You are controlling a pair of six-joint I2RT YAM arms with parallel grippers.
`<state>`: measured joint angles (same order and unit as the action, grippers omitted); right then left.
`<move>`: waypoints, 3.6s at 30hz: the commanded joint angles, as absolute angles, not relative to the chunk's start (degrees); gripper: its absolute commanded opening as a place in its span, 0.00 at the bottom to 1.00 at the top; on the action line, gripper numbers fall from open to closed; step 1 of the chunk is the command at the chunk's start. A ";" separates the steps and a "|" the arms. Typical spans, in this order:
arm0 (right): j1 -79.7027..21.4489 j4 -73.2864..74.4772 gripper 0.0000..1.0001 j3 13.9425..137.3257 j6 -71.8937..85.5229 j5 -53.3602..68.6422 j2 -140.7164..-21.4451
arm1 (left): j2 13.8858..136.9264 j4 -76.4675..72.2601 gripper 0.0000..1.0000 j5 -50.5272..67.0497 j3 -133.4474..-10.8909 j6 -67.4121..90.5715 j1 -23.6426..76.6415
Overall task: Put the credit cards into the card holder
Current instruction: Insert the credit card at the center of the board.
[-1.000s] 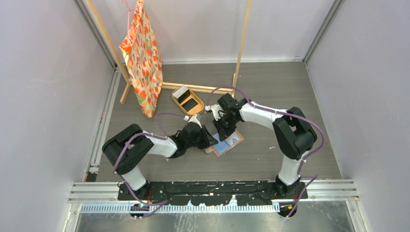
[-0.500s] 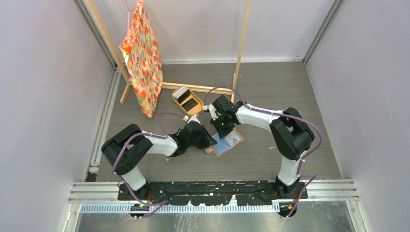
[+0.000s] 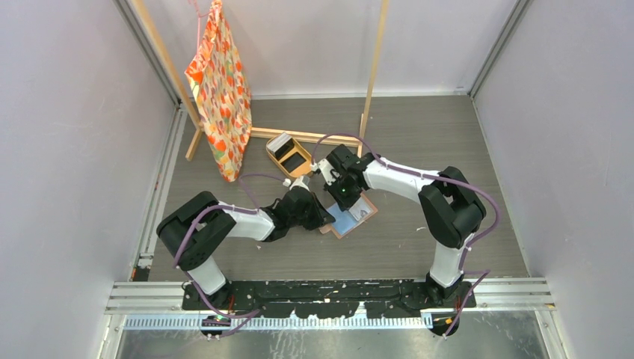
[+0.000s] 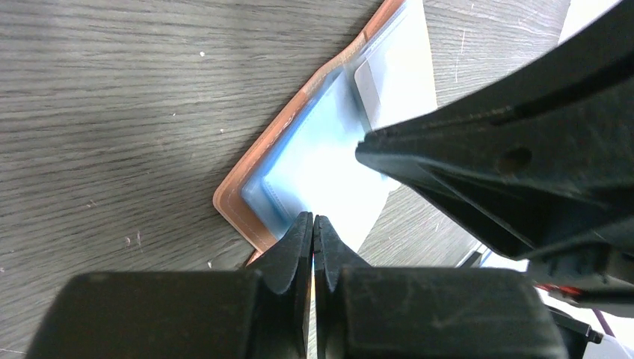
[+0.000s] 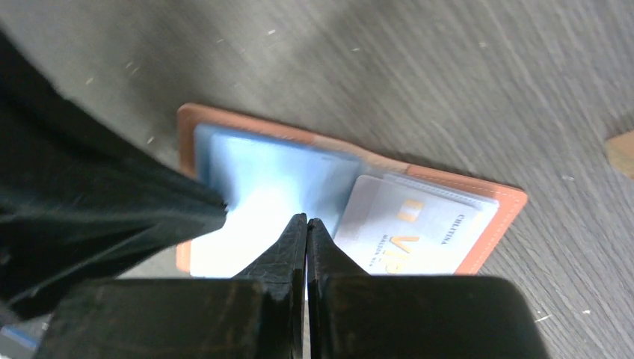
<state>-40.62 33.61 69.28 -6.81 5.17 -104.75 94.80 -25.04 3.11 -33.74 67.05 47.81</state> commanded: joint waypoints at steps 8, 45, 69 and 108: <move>-39.85 44.37 0.04 73.95 -16.22 15.29 -106.61 | 95.89 -24.08 0.04 3.73 -34.84 65.84 47.29; -14.68 35.54 0.69 63.52 -15.18 43.67 -87.75 | 83.79 -28.32 0.26 6.72 -35.02 53.70 47.20; -13.94 39.21 0.06 69.41 -5.99 25.75 -108.14 | 72.46 -32.83 0.57 4.22 -26.95 54.10 44.91; -22.20 44.98 0.06 71.65 -12.72 29.12 -108.49 | 92.35 -8.91 0.01 0.92 -42.92 57.94 48.33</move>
